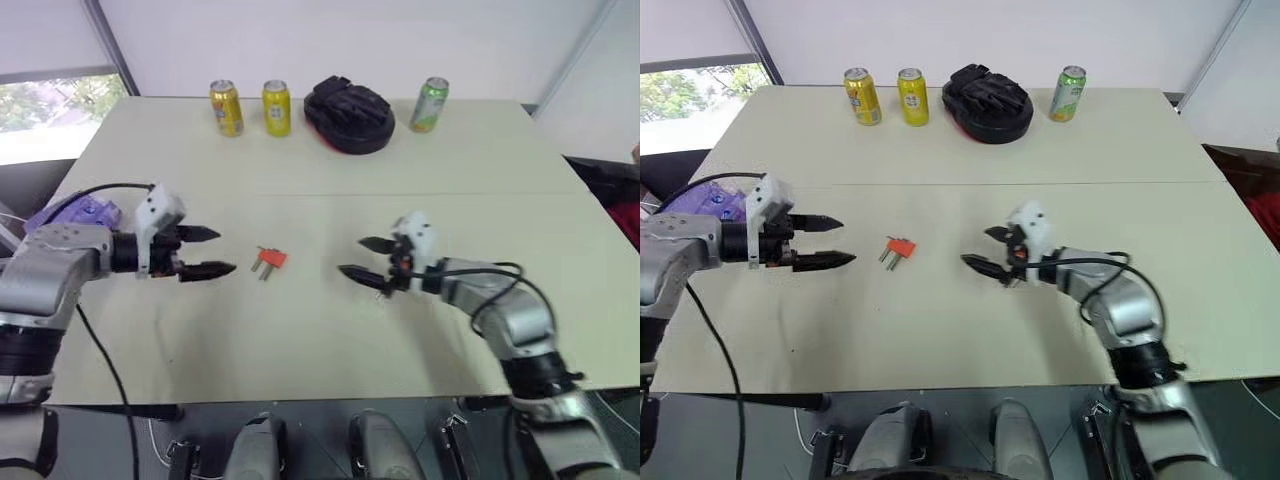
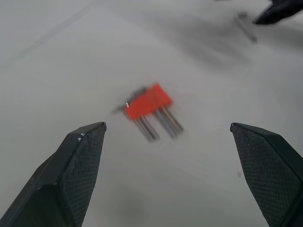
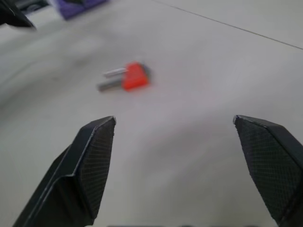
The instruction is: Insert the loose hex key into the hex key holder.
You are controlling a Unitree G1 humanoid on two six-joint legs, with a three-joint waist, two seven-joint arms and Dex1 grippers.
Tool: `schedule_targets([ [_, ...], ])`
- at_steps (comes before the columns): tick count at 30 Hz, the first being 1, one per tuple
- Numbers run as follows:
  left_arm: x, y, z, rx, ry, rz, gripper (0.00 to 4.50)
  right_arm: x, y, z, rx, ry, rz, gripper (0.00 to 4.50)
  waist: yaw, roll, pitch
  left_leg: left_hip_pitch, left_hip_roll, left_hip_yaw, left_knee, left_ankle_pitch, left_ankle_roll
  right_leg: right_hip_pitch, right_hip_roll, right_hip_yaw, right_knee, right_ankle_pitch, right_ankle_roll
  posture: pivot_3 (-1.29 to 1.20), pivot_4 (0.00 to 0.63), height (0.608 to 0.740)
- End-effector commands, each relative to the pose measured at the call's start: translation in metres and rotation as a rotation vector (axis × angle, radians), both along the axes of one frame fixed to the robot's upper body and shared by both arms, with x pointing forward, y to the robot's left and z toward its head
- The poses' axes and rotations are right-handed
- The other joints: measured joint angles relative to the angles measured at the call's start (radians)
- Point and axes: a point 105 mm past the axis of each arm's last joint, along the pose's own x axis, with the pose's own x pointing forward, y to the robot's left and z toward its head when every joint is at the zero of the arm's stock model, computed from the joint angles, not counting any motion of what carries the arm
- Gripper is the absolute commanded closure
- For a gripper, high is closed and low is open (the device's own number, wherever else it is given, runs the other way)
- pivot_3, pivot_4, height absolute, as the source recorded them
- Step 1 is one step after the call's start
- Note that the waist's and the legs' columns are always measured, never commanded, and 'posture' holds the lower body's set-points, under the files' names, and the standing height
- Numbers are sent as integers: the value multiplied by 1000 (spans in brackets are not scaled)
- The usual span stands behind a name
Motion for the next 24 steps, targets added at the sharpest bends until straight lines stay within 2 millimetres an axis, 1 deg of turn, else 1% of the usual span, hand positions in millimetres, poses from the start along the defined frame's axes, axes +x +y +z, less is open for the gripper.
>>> schedule_targets([
  [1, -1, -1, 11, 32, -50, -35, 108, 7, 28, -2, -19, -73, 48, 361, 3, 0, 0, 0, 0, 0, 0, 0, 0, 0, 0, 0, 0, 0, 0, 0, 150, 739],
  [4, -3, 1, 10, 25, -50, -25, 108, 20, 48, -4, -8, -103, 40, 361, 1, 0, 0, -1, 0, 0, 1, 0, 0, 0, -1, 0, 0, 0, 0, 0, 150, 739],
  [6, -3, 0, 10, 13, -52, -14, 108, 25, 59, -7, -21, -120, 38, 361, -1, 0, 0, -1, 0, 0, 0, 0, 0, 0, -1, 0, 0, 0, 0, 0, 150, 739],
  [10, -7, -4, 13, -12, -58, -6, 108, 41, 72, -12, -67, -160, 2, 361, -4, 0, 0, -1, 0, 0, 0, 0, 0, 0, -1, 0, 0, 0, 0, 0, 150, 739],
  [15, -11, -4, 10, -29, -58, 23, 108, 44, 76, -22, -86, -142, 25, 361, -5, 0, 0, -1, 0, -1, 0, 0, 0, -1, -1, 0, 1, 0, 0, 0, 150, 739],
  [19, -12, -3, 8, -43, -62, 49, 108, 36, 83, -34, -125, -141, 90, 361, -6, 0, 0, -1, 0, -1, 0, 0, -1, -1, -1, 0, 1, 0, 0, 0, 150, 739],
  [24, -12, -3, 6, -51, -70, 67, 108, 41, 85, -38, -128, -142, 55, 361, -12, 0, 0, 0, 0, -1, 0, 0, -1, -1, -1, 0, 2, 0, 0, 0, 150, 739],
])
